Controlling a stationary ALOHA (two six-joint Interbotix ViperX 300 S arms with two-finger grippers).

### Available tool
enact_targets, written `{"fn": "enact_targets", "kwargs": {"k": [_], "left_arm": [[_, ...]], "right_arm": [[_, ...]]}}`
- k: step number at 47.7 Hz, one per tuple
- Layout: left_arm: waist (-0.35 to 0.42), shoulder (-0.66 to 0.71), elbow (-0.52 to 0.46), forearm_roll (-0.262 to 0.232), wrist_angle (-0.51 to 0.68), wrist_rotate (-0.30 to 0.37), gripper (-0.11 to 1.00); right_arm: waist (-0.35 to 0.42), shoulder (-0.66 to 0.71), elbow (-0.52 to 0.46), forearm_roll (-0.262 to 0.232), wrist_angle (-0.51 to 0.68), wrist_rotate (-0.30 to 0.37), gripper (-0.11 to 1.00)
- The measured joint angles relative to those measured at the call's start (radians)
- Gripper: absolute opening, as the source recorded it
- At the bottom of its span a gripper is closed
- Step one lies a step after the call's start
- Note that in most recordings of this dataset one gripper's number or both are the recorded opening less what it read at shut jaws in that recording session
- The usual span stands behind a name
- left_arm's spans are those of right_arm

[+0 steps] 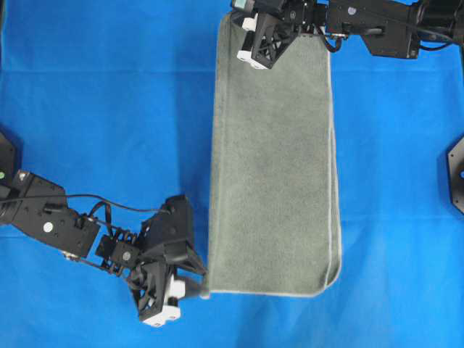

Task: Fold a large towel.
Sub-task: 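Lower the folded towel flat and open both grippers, then grasp the top corners of the folded strip with both grippers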

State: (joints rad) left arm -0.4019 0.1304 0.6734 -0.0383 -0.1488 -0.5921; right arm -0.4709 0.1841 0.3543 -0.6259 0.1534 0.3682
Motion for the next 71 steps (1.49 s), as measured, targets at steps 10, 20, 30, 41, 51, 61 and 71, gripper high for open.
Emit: {"fn": "enact_targets", "kwargs": {"k": [10, 20, 30, 41, 51, 61, 71], "left_arm": [[0.015, -0.058, -0.011, 0.003, 0.092, 0.008, 0.74], [0.086, -0.190, -0.009, 0.012, 0.227, 0.060, 0.73], [0.209, -0.304, 0.032, 0.014, 0.244, 0.219, 0.73], [0.402, -0.382, 0.098, 0.015, 0.206, 0.339, 0.73], [0.624, -0.420, 0.155, 0.015, 0.083, 0.405, 0.73], [0.747, -0.337, 0.141, 0.015, 0.002, 0.503, 0.73], [0.818, -0.161, 0.029, 0.014, -0.005, 0.603, 0.73]], "right_arm": [[-0.009, -0.015, -0.002, 0.000, 0.052, -0.072, 0.67], [0.014, -0.147, 0.038, 0.000, 0.089, -0.078, 0.67], [0.044, -0.342, 0.181, 0.012, 0.091, -0.069, 0.66], [0.049, -0.591, 0.411, 0.060, 0.049, 0.003, 0.66], [0.029, -0.765, 0.581, 0.069, -0.005, 0.107, 0.66], [-0.038, -0.680, 0.603, 0.069, -0.018, 0.137, 0.66], [-0.115, -0.439, 0.509, 0.052, -0.021, 0.137, 0.66]]}}
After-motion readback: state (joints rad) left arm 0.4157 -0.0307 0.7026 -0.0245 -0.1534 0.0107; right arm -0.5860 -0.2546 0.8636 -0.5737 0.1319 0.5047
